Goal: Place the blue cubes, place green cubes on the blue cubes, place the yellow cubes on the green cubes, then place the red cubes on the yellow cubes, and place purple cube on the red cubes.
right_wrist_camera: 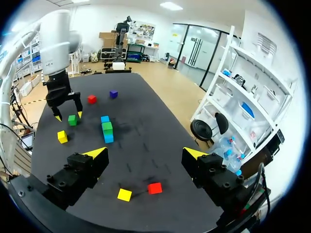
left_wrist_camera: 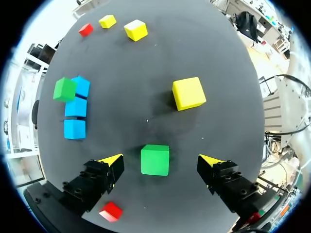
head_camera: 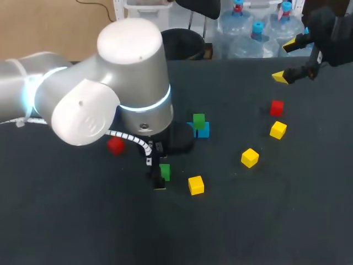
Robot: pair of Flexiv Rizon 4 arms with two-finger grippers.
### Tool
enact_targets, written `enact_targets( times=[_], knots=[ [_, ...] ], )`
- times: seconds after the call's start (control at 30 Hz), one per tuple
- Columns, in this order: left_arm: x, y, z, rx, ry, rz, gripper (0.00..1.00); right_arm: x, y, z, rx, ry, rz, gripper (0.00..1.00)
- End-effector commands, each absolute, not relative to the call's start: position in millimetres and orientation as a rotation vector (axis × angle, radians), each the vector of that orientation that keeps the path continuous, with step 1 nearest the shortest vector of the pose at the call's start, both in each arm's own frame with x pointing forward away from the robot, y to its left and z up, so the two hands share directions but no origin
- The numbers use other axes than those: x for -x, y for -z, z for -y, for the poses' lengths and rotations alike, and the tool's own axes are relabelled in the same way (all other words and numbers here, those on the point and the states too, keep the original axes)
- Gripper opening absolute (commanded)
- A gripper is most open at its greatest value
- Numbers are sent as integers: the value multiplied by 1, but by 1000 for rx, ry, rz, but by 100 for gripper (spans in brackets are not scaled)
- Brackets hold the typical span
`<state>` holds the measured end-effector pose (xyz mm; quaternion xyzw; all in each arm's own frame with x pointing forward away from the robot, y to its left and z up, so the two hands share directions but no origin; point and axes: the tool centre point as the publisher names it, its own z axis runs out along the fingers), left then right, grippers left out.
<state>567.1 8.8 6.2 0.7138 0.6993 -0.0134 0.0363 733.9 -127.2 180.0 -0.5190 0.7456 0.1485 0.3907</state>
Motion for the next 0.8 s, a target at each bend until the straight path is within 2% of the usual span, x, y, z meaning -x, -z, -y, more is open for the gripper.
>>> enact_targets(
  times=[0.03, 0.1, 0.13, 0.17, 0.2, 0.23, 0.27, 0.8],
  knots=[
    [-575, 2, -11, -2201, 75, -2162, 100, -734, -180, 127, 1319, -379, -1893, 100],
    [-575, 4, -12, -2201, 88, -2169, 100, -734, -180, 127, 1319, -379, -1893, 100],
    [-575, 4, -12, -2202, 91, -2169, 95, -734, -180, 127, 1319, -379, -1893, 100],
    [-575, 4, -13, -2202, 93, -2169, 65, -734, -180, 127, 1319, -379, -1893, 100],
    [-575, 5, -13, -2201, 93, -2169, 30, -734, -180, 127, 1319, -379, -1893, 100],
    [-575, 5, -13, -2199, 93, -2169, 5, -734, -180, 127, 1319, -379, -1893, 100],
    [-575, 5, -14, -2197, 94, -2168, 0, -734, -180, 127, 1319, -379, -1893, 100],
    [-577, -12, -19, -2169, 123, -2209, 0, -734, -180, 127, 1319, -379, -1893, 100]
  ],
)
